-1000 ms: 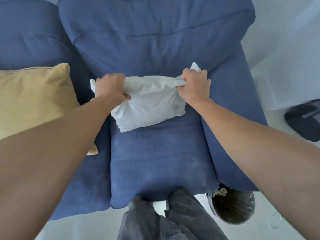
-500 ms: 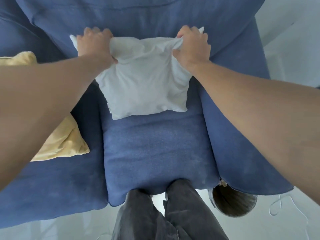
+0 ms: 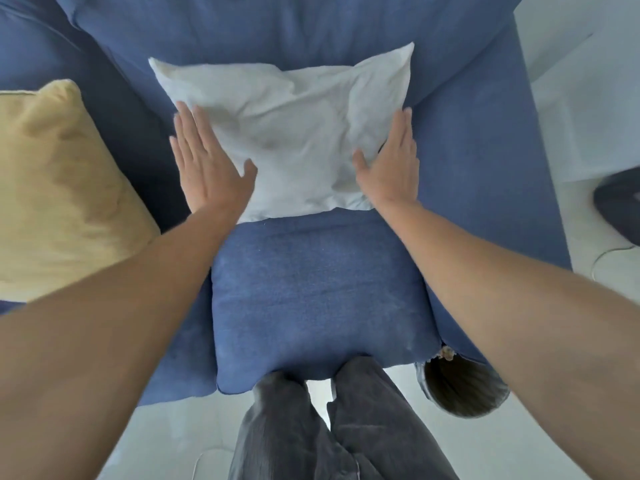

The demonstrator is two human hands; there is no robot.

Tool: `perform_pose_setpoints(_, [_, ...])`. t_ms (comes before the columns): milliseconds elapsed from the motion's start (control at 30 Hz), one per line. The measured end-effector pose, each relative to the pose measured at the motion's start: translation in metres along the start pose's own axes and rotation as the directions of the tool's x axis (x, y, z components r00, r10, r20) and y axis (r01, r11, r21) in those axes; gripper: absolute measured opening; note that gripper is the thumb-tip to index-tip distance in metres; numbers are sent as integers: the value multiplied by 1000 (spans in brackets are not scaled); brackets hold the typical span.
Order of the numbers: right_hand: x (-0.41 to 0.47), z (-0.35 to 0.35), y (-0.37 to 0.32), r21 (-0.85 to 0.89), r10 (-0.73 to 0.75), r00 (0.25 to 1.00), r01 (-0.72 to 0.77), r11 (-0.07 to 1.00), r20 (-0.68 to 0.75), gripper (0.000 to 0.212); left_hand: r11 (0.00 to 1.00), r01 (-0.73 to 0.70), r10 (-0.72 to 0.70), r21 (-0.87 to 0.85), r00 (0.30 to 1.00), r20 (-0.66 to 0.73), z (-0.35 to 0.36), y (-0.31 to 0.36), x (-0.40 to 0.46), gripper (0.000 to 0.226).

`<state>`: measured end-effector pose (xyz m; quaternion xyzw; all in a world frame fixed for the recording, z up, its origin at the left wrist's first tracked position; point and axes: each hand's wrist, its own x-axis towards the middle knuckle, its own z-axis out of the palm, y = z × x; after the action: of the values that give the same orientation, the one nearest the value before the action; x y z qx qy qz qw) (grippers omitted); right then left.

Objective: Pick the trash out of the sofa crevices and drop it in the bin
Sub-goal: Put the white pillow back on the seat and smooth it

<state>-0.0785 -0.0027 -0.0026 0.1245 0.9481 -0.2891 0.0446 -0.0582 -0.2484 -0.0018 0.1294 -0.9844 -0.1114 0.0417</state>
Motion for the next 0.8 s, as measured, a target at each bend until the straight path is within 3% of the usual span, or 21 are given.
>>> perform_pose_setpoints(167, [-84, 55, 50, -111, 10, 986, 9, 994, 166, 74, 998, 35, -23, -44, 969, 245, 54, -25, -90, 85])
perform_pose_setpoints(367, [-142, 147, 114, -277, 39, 926, 72, 958, 375, 68, 999, -25, 32, -25, 927, 373, 150, -55, -161, 79])
perform_pose_setpoints(467, [-149, 186, 144, -315, 22, 925, 106, 943, 378, 70, 997, -76, 79, -22, 912, 403, 195, -68, -180, 80])
perform_pose_setpoints(633, [-157, 239, 173, -437, -37, 968, 145, 888, 247, 72, 992, -118, 92, 52, 928, 361, 245, -81, -203, 83])
perform_pose_setpoints(800, [-156, 253, 176, -470, -51, 975, 149, 870, 214, 72, 988, -136, 108, 75, 949, 295, 265, -84, -206, 84])
